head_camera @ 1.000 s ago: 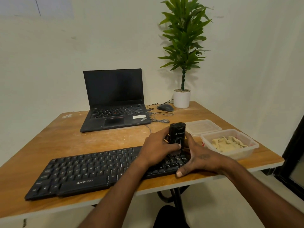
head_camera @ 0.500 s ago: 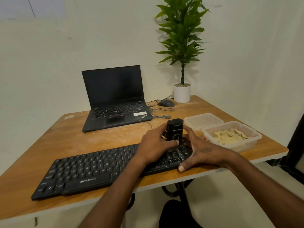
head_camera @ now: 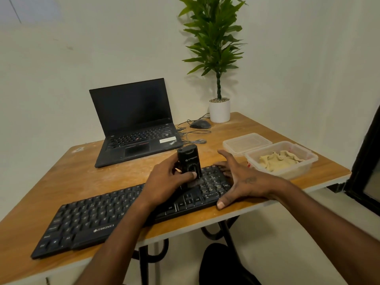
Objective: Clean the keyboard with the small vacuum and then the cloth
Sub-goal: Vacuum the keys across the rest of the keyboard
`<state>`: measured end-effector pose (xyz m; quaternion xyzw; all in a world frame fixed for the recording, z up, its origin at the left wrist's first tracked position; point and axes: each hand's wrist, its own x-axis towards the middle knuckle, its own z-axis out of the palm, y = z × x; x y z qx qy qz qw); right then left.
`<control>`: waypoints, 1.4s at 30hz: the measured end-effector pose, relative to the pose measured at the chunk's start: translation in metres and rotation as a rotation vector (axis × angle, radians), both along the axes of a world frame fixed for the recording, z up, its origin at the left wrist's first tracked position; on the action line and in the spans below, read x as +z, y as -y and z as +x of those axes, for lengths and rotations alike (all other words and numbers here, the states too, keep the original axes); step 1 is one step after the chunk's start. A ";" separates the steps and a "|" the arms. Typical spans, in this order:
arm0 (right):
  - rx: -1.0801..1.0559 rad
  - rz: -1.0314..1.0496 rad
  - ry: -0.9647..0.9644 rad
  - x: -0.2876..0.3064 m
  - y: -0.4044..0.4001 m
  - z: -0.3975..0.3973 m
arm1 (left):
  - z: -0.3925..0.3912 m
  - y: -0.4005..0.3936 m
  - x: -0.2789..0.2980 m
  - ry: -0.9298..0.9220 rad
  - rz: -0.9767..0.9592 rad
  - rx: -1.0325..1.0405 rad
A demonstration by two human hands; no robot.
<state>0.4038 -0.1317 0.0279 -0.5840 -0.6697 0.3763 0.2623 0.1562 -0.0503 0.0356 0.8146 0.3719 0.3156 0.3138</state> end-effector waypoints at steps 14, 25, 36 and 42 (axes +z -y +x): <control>0.011 0.038 0.020 0.002 0.000 -0.001 | 0.051 0.023 -0.003 0.056 0.001 -0.077; -0.012 0.006 0.036 0.001 0.001 0.000 | -0.002 0.018 -0.005 0.036 -0.041 -0.003; 0.035 0.037 0.041 0.003 0.001 -0.001 | 0.055 0.030 0.000 0.036 0.034 -0.069; -0.009 -0.001 0.050 0.003 0.001 -0.001 | -0.001 0.030 0.000 0.005 -0.048 -0.040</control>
